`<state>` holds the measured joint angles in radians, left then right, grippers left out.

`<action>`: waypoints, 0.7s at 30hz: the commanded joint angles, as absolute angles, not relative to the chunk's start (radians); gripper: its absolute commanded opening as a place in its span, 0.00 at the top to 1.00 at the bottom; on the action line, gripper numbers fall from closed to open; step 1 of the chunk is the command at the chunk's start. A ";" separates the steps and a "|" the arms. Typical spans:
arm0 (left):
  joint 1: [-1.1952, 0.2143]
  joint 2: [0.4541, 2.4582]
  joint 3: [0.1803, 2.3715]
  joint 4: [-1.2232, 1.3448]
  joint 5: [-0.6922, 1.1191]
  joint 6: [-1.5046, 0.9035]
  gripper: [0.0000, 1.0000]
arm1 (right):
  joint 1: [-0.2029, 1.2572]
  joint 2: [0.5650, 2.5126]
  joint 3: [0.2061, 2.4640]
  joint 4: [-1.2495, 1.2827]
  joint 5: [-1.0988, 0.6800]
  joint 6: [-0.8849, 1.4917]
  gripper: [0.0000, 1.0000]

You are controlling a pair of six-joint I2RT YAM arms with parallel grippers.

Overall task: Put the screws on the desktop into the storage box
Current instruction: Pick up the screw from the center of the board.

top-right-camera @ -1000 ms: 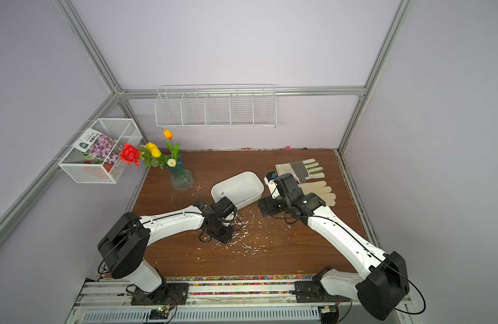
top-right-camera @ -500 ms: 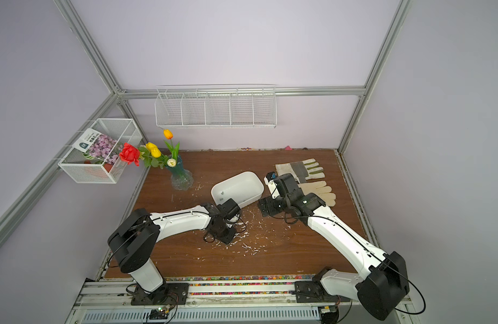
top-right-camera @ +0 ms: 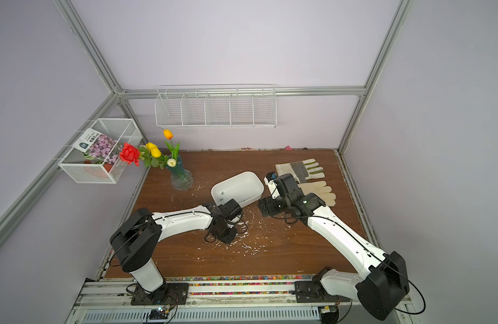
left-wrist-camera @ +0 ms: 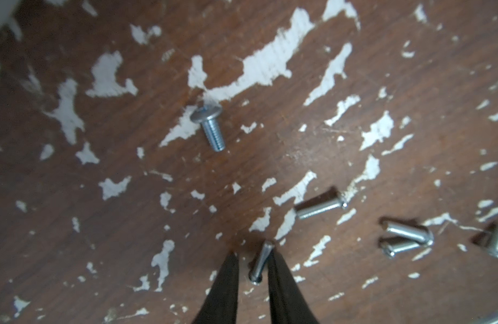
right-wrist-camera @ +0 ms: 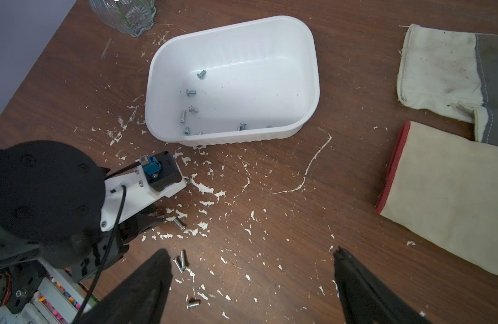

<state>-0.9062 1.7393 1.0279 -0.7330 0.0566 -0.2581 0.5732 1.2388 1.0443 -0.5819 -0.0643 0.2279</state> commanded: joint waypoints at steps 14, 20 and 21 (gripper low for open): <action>-0.917 1.733 1.045 -0.746 0.054 -0.271 0.97 | 0.566 1.246 1.026 -0.576 -0.054 0.235 0.07; -0.915 1.686 1.114 -0.790 0.048 -0.266 0.97 | 0.566 1.245 1.030 -0.585 -0.041 0.235 0.07; -0.912 1.682 1.129 -0.799 0.046 -0.267 0.97 | 0.566 1.245 1.033 -0.587 -0.037 0.235 0.07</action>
